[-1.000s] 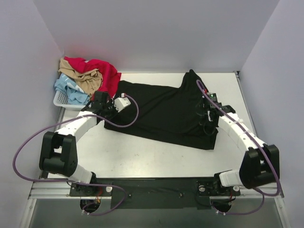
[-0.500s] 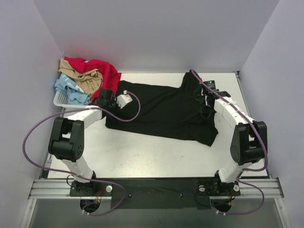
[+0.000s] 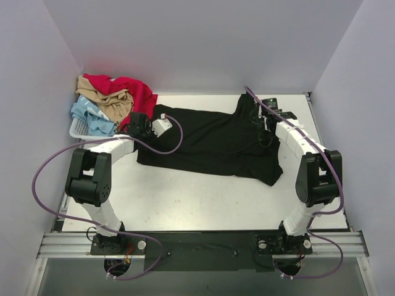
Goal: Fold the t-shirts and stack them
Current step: Fold the flattened tshirt in 1/3 of the way
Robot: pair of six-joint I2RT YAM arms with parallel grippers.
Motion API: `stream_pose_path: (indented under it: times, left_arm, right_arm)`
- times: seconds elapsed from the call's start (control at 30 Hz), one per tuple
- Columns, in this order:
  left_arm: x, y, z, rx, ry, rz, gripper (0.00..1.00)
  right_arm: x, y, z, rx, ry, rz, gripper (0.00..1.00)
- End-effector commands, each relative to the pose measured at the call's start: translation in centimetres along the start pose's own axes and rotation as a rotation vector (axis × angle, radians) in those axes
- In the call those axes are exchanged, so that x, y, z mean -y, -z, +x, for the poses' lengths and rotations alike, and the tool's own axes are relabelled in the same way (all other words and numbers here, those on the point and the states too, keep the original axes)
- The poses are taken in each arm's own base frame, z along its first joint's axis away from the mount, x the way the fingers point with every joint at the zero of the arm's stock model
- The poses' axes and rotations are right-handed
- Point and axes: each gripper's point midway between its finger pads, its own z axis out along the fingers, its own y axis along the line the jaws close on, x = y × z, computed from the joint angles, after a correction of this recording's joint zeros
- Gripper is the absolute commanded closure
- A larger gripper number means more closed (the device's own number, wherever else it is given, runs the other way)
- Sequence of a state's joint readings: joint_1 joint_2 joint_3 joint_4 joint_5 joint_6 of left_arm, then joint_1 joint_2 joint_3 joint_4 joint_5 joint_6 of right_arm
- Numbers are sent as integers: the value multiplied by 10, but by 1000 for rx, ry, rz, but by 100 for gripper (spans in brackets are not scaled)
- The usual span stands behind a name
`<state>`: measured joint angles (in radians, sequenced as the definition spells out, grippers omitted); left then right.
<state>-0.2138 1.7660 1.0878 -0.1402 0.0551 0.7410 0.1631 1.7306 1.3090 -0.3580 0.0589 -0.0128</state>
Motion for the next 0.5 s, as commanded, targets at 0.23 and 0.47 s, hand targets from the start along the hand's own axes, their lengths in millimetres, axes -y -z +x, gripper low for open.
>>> stream_pose_path:
  times: [0.23, 0.47]
  left_arm:
    - [-56, -1, -45, 71, 53, -175, 49]
    - [13, 55, -56, 189, -186, 64, 49]
  right_arm:
    - [6, -23, -42, -15, -137, 82, 48]
    - [25, 41, 1, -21, -298, 105, 36]
